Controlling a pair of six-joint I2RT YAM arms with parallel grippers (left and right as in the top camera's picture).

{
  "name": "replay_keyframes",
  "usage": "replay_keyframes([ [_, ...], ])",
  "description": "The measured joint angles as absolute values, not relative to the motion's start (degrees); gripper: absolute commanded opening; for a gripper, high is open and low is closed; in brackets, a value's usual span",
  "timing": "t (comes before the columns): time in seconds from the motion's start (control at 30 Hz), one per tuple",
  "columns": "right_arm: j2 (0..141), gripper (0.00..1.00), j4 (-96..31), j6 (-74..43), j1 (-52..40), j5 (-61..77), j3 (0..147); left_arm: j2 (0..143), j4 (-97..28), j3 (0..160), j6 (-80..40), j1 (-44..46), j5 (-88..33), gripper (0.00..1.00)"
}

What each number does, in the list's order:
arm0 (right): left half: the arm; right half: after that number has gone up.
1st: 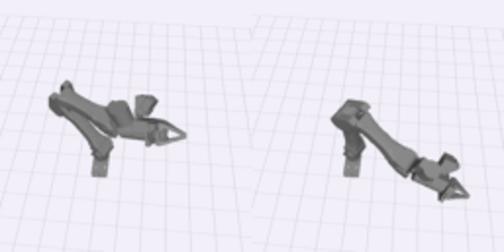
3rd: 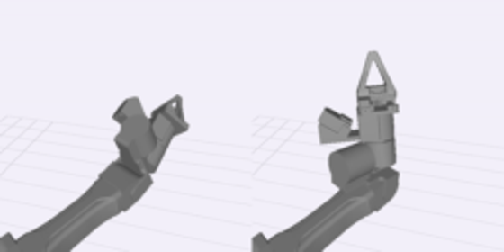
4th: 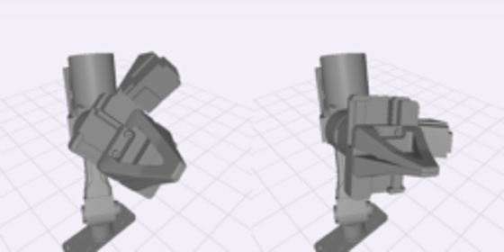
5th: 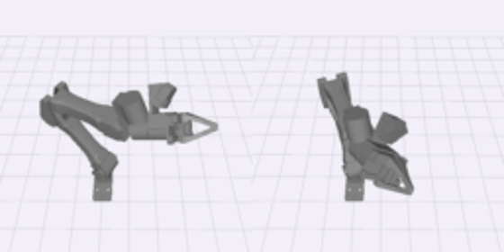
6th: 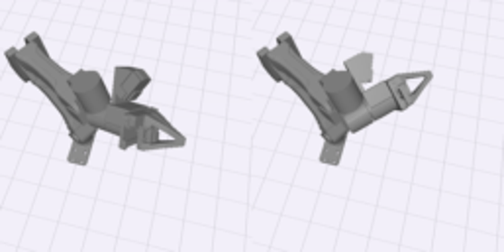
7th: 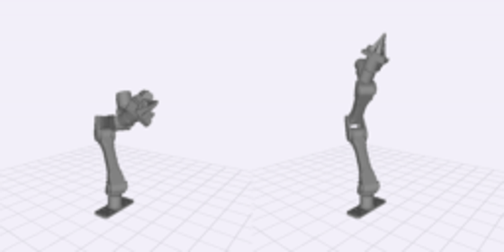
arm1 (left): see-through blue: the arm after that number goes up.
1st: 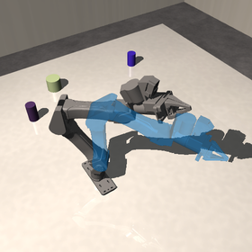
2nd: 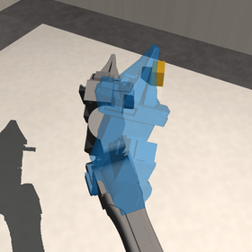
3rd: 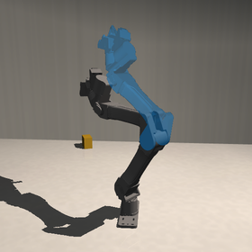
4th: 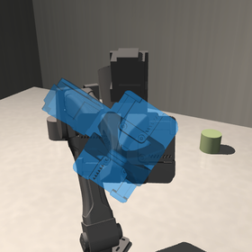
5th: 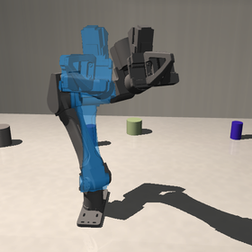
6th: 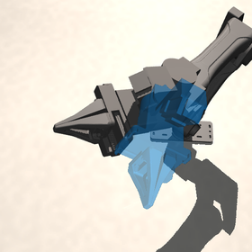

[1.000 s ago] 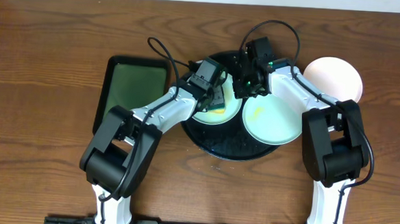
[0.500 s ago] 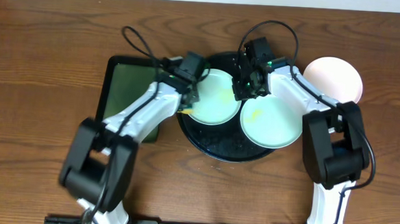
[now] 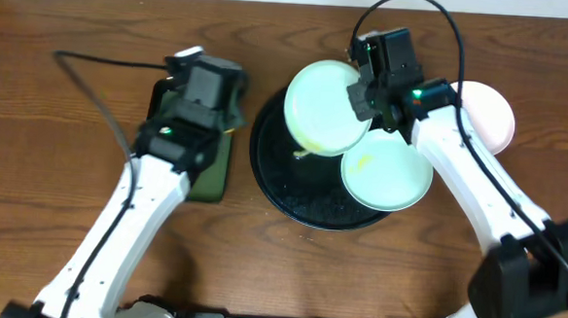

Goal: Clean dirty plates on tray and stack at the side

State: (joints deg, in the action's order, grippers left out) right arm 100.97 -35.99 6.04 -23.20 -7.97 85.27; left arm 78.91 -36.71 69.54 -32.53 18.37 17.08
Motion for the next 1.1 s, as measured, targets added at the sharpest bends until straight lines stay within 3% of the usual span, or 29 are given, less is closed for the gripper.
replay_keyframes([
  [0.47,98.1,0.01,-19.6,37.6,-38.8,-48.5,85.2,76.7,-47.5,69.0,-31.4,5.3,17.2,0.08],
  [0.8,98.1,0.01,-6.7,58.2,-44.2,-60.1,85.2,76.7,-47.8,68.8,-31.2,4.6,17.3,0.08],
  [0.97,98.1,0.01,-8.6,58.5,-44.1,-61.7,85.2,76.7,-47.8,68.8,-31.2,4.6,17.3,0.08],
  [1.1,98.1,0.01,-26.0,46.7,-43.6,-55.1,85.5,76.7,-47.9,68.8,-31.2,4.6,17.3,0.08],
])
